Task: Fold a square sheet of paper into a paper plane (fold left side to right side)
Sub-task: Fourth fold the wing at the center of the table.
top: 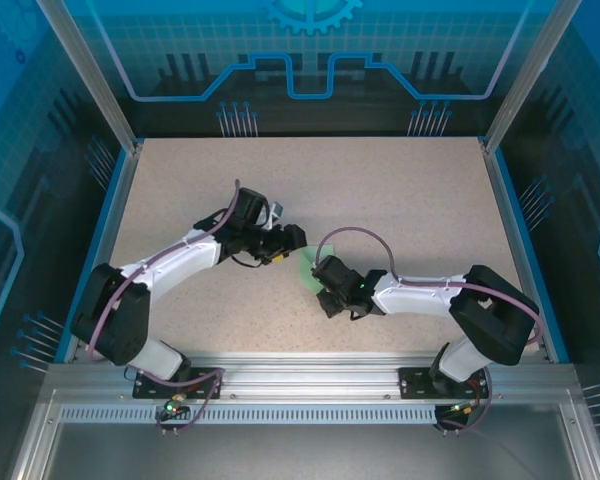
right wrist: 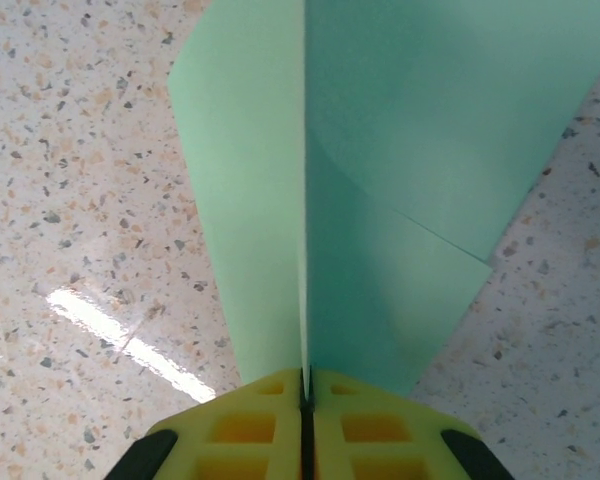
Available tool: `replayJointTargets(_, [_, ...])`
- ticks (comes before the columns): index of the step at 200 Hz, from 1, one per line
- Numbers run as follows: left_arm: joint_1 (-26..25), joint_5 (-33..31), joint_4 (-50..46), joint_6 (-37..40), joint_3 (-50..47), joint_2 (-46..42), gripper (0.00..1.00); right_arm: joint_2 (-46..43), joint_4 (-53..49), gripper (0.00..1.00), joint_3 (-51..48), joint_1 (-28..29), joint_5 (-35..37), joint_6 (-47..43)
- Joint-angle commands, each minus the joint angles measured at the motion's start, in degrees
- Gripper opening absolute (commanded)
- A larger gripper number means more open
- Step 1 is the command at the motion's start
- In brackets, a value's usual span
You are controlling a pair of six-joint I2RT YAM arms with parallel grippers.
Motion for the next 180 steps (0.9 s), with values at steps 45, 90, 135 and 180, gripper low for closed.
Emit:
replayJointTargets(45, [0.39,4.30,3.85,-0.20,-5.08,3.59,0.46,-2.31,5.25,0.08,-2.80,-3.85,-11.42,0.97])
replayJointTargets(90, [-3.21,5.18,6.79,-1.10,-2.51,10.29,0.46,-3.54,7.80,0.08,-5.36,-5.79,-14.64,2.03])
replayJointTargets(135, [-5.12,4.87,7.58,-1.68,0.15,15.33,0.45,-3.83,8.80,0.08,-6.49,-6.72,-15.78,2.56])
replayJointTargets(180, [-6.72,4.88,7.51,-2.01,3.17,19.15,0.48,-3.67,9.23,0.08,-6.88,-7.33,-16.32,2.65])
